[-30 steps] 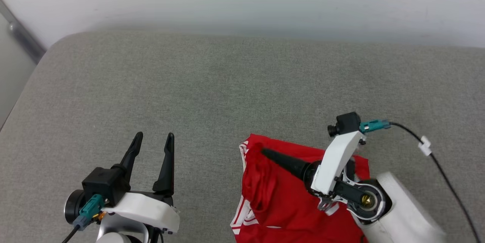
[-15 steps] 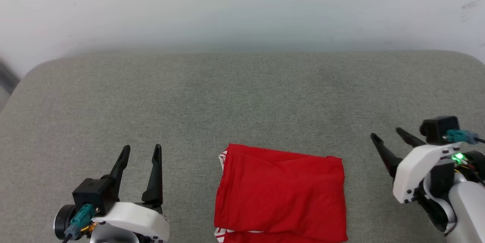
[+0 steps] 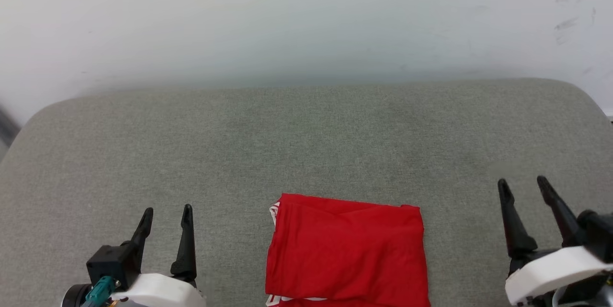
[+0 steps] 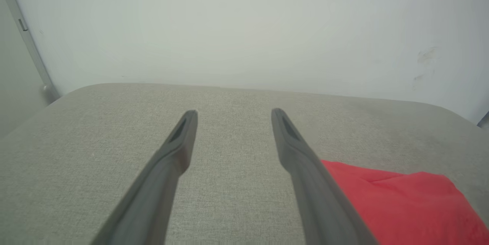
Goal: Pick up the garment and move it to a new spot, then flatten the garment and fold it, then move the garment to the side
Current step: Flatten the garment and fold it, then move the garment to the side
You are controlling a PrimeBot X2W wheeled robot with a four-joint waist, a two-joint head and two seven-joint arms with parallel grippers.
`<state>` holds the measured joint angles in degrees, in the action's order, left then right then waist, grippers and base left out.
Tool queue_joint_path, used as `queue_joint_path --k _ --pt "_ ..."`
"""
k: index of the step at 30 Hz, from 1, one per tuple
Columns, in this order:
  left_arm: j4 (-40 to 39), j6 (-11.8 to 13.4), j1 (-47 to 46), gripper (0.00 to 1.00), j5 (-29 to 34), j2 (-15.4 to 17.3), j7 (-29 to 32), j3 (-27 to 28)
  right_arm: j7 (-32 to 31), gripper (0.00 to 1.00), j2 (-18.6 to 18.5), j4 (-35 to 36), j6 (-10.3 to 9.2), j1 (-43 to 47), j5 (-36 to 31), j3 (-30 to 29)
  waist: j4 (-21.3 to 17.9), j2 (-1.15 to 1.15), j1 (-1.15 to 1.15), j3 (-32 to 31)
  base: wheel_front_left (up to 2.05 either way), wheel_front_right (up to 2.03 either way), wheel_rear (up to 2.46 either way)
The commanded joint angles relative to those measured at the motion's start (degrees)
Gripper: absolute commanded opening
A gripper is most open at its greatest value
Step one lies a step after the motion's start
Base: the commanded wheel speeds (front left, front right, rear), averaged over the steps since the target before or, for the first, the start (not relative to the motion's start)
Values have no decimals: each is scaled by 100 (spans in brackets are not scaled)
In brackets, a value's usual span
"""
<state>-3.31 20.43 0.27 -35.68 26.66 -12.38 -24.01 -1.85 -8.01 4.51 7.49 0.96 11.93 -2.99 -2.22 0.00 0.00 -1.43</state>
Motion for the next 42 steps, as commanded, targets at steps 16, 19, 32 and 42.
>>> queue_joint_path --k 16,19,32,42 --pt "209 -3 71 100 -2 16 -94 -13 -358 100 377 766 0 698 -174 125 -51 0 0 -87 0 0 0" --pt "227 6 44 100 -1 1 -107 0 -487 100 397 717 -1 711 -39 69 -41 0 0 -74 0 0 0" --pt "114 1 -166 100 74 -92 -192 74 -2805 100 -381 -938 0 -36 1760 -964 277 0 0 180 0 0 0" --pt "133 -116 -458 100 129 -205 -240 78 -4120 100 22 -1717 0 -539 3108 -471 632 0 0 645 0 0 0"
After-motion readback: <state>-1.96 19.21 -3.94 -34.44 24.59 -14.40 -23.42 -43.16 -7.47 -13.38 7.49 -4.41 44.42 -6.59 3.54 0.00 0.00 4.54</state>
